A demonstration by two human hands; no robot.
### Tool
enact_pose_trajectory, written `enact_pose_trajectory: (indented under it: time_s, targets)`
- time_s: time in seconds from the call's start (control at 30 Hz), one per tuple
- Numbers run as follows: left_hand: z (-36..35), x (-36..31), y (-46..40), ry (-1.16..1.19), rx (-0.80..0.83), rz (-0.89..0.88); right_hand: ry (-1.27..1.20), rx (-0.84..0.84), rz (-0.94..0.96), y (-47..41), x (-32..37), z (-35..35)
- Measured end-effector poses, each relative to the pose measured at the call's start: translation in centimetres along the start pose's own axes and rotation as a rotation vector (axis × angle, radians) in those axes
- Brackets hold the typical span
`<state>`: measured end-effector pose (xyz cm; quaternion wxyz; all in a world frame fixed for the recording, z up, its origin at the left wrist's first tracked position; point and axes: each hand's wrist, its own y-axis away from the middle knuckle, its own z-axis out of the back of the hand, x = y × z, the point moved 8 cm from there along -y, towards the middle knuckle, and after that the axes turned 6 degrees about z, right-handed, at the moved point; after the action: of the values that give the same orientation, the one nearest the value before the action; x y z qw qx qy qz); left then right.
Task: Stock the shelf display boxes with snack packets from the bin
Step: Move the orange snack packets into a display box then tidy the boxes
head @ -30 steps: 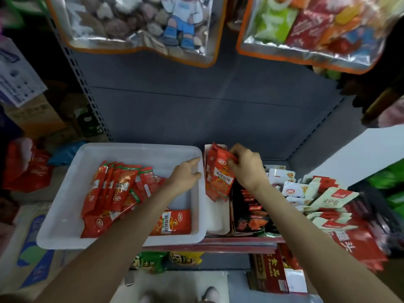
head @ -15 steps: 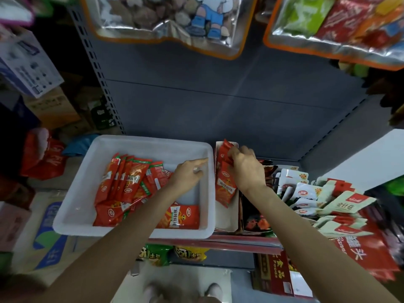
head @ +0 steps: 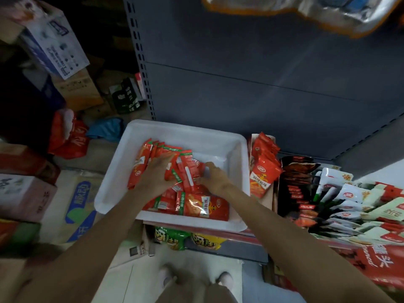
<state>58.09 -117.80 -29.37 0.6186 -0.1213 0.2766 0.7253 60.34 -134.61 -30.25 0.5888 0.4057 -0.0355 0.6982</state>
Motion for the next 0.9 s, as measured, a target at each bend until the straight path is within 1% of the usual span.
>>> enact_pose_trajectory:
  time_s: [0.03,0.1,0.2,0.23,0.37,0.43,0.47,0.57,0.6,0.67,0.7,0.73,0.83,0.87,0.9]
  targets:
    - [-0.4,0.5,0.2,-0.014,0.052,0.013,-0.016,0.024,-0.030,-0.5,-0.2,-1.1]
    - [-1.1,1.5,0.4,-0.063,0.115,0.067,0.005,0.010,-0.057,-1.4,-0.3,-2.4]
    - [-0.8,1.9,0.2,-0.101,0.095,0.104,0.076,-0.097,-0.086,-2.3,-0.6,-2.2]
    - [-0.6,1.9,0.2,-0.094,0.082,0.109,0.093,-0.098,-0.101,-2.5,-0.7,-2.1]
    - [-0.7,1.6,0.5,-0.107,0.105,0.117,0.062,0.034,-0.198,-2.7,-1.9,-3.4]
    - [-0.5,1.3,0.7,-0.130,0.111,0.113,0.007,0.032,-0.225,-2.7,-2.0,-3.7]
    - [-0.4,1.2,0.7,-0.117,0.104,0.109,-0.039,-0.003,-0.231,-2.8,-2.0,-3.4]
    - [-0.1,0.6,0.9,-0.040,0.063,0.047,-0.186,-0.173,-0.191,-2.6,-1.1,-1.1]
    - [-0.1,0.1,0.9,-0.014,0.044,0.008,-0.293,-0.222,-0.172,-2.4,-0.7,-0.2]
    - [0.2,-1.1,0.8,0.048,-0.001,-0.068,-0.597,-0.233,-0.165,-1.5,0.0,1.0]
    - [0.5,-1.8,0.8,0.080,-0.028,-0.093,-0.706,-0.210,-0.147,-0.9,0.4,1.7]
    - [0.8,-2.4,0.7,0.105,-0.061,-0.110,-0.763,-0.174,-0.123,-0.2,1.0,2.5]
    - [3.1,-4.8,0.7,0.125,-0.253,-0.175,-0.787,-0.131,-0.020,1.7,2.0,5.3]
    - [3.8,-5.7,0.9,0.128,-0.301,-0.190,-0.756,-0.159,0.003,2.4,2.2,6.5]
    - [4.1,-6.6,1.0,0.141,-0.307,-0.199,-0.721,-0.199,0.025,3.0,2.1,7.8]
